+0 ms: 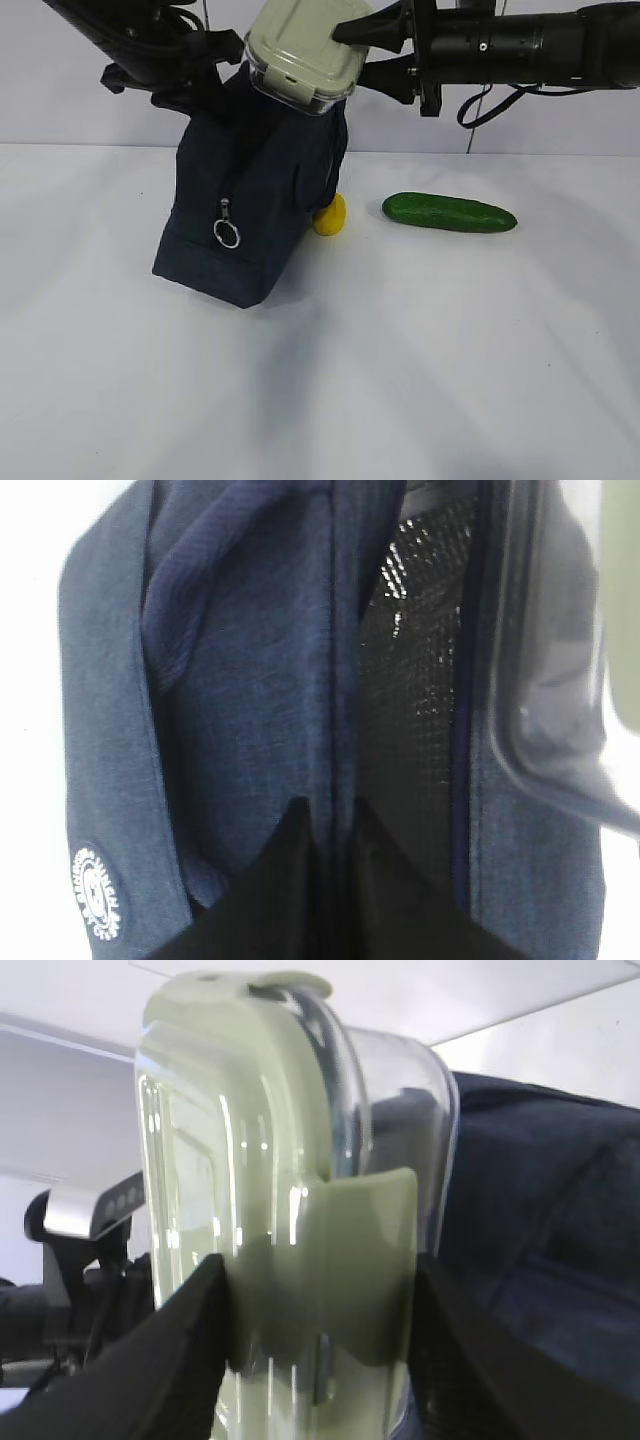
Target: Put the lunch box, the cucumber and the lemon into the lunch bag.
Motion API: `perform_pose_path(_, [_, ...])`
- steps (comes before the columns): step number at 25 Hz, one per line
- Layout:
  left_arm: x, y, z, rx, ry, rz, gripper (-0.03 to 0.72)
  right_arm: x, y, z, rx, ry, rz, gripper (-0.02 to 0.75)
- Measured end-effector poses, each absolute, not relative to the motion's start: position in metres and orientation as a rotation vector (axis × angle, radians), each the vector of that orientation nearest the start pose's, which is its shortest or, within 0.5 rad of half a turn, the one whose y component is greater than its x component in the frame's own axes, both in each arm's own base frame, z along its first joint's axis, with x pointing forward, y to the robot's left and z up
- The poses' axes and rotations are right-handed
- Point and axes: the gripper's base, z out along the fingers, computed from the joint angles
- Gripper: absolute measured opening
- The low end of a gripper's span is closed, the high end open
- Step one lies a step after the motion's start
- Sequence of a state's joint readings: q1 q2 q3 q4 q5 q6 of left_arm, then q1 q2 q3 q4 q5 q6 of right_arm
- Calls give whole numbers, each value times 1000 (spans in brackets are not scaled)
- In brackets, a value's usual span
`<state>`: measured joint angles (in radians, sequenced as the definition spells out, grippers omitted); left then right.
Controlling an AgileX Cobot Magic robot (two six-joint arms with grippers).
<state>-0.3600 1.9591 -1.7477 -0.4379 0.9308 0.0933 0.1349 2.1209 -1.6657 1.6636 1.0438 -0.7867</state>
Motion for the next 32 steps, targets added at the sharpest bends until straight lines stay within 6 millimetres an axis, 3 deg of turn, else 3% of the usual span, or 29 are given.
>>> perform_pose_path(8, [396,-203,280,417,2608,-666,24,456,139,258,-30,2030,1602,400])
perform_pose_path(32, [397,-206,282,380,2586,-724,24,441,134,227,-371,2374,1282,400])
